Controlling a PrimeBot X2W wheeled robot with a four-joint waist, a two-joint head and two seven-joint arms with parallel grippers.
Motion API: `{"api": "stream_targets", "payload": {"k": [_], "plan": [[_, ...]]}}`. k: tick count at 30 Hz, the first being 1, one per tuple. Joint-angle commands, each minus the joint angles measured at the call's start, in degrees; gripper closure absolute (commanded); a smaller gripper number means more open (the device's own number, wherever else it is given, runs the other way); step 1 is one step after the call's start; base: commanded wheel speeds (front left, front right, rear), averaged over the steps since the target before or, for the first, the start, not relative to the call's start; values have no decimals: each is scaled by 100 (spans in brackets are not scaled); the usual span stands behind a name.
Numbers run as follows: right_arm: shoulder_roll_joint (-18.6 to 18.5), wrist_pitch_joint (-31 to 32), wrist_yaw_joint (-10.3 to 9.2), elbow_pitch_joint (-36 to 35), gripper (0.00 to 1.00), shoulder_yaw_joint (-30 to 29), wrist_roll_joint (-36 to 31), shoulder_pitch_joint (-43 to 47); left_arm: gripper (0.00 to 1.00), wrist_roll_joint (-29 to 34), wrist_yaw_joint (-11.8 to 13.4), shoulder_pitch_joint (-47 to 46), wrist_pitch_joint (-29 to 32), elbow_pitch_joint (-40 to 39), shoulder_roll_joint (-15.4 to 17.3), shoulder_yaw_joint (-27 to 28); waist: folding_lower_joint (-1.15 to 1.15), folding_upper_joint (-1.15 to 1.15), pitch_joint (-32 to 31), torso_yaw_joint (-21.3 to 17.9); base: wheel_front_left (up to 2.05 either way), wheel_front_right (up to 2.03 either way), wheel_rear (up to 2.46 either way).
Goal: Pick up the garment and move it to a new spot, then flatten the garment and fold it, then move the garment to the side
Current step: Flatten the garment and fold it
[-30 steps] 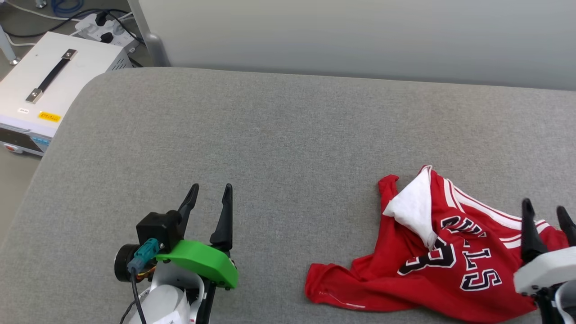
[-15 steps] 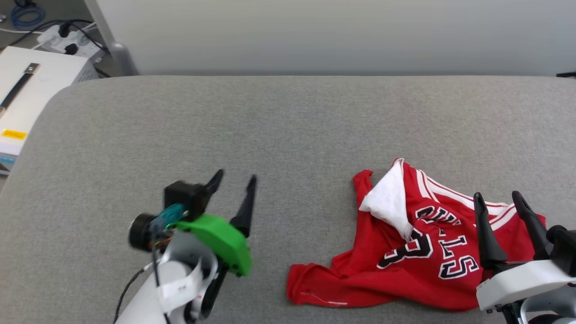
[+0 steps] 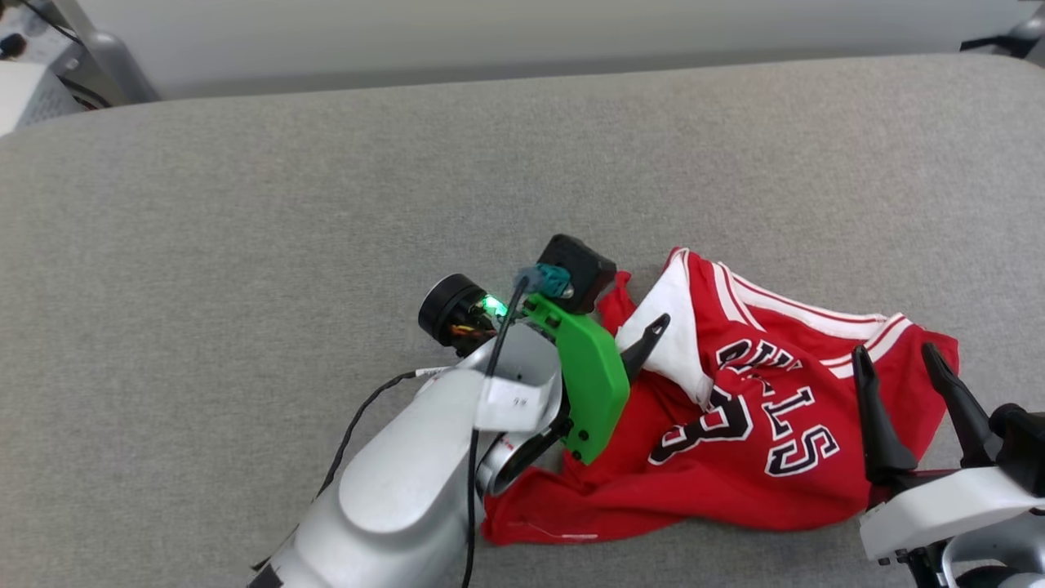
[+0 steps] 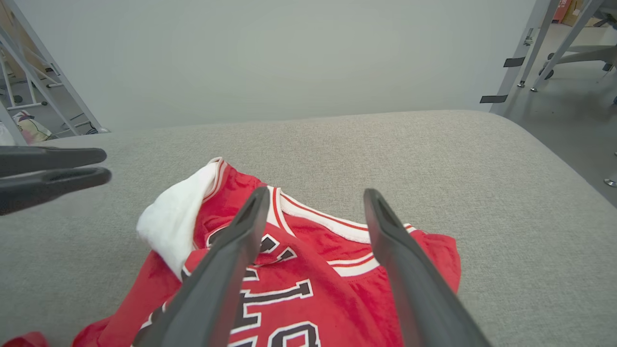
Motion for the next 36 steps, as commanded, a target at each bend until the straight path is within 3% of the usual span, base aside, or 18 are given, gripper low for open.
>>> {"api": "stream_targets", "payload": {"k": [1, 10, 11, 12, 20, 23, 29, 36], "plan": [[-6, -45, -2, 21, 0, 22, 66, -116, 0, -78, -44, -174, 97, 167, -29, -61, 0, 0, 223, -189, 0, 0, 0], [-6, -219, -2, 342, 0, 59, 243, -293, 0, -439, -130, -694, 669, 1158, -87, -574, 0, 0, 449, -368, 0, 0, 0], [-6, -238, -2, 388, 0, 43, 261, -301, 20, -477, -133, -736, 647, 1181, -81, -627, 0, 0, 455, -365, 0, 0, 0], [-6, -259, -2, 427, 0, 32, 278, -309, 100, -518, -135, -768, 610, 1196, -68, -669, 0, 0, 454, -356, 0, 0, 0], [-6, -282, -2, 561, 0, -61, 413, -316, 100, -684, -130, -945, 137, 1046, 210, -716, 0, 0, 311, -109, 0, 0, 0], [-6, -248, -2, 572, 0, -119, 424, -297, 100, -672, 17, -895, -64, 869, 399, -545, 0, 0, 225, 4, 0, 0, 0], [-6, -111, -2, 506, 0, -259, 436, -186, 100, -854, 560, -325, -162, 256, 1025, -63, 0, 0, 22, 266, 0, 0, 0], [-6, 53, -2, 444, 0, -412, 473, -43, 100, -1275, 1316, 983, -160, -574, 1772, 515, 0, 0, -109, 565, 0, 0, 0]]}}
